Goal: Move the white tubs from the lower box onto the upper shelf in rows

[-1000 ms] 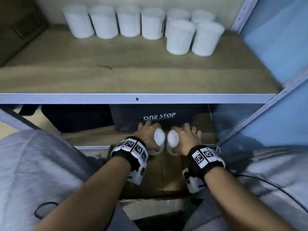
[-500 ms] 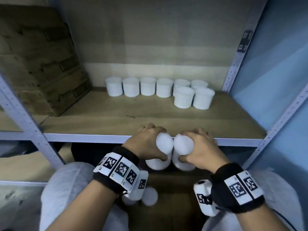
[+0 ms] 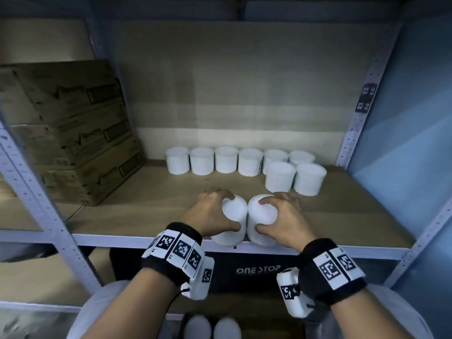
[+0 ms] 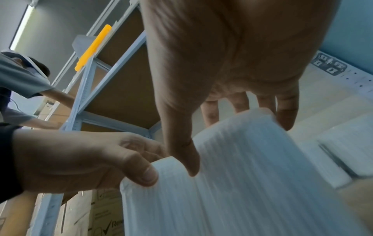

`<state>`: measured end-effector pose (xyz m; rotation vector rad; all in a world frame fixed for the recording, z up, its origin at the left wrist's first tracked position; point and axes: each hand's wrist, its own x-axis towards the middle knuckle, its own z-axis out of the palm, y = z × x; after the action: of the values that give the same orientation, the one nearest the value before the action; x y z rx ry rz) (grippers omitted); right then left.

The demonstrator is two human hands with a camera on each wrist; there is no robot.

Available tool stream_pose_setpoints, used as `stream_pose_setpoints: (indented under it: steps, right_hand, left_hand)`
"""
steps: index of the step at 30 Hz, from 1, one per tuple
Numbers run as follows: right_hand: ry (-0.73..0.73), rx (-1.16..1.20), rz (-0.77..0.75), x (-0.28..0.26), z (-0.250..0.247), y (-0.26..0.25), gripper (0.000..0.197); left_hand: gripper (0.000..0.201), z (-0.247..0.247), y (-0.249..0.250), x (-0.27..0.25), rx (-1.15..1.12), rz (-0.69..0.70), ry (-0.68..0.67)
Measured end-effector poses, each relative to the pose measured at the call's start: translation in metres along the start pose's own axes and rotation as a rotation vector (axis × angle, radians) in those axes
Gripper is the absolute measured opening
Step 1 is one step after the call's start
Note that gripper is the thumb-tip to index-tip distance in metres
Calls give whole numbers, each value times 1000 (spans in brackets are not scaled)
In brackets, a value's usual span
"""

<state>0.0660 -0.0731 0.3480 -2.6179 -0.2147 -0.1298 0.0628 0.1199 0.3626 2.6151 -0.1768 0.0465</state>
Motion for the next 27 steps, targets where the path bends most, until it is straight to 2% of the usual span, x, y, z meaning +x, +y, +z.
stream_pose_setpoints:
  steps: [9,17,23,27]
  right_hand:
    - [-51,9,-14,20,15,8,61]
    - [-169,-86,-87,19,-6,10,70]
    - [-125,-69,-139,9,-25,13,38]
    - [-120,-100,-166,7,-19,14,31]
  left_hand:
    - [67,16,-15,20,14,-29,14]
    - [67,6,-12,7,66,39,-22]
    - [39,-6,-10,-6,46,82,-10]
    - [32,-5,-11,-10,74,108,-8]
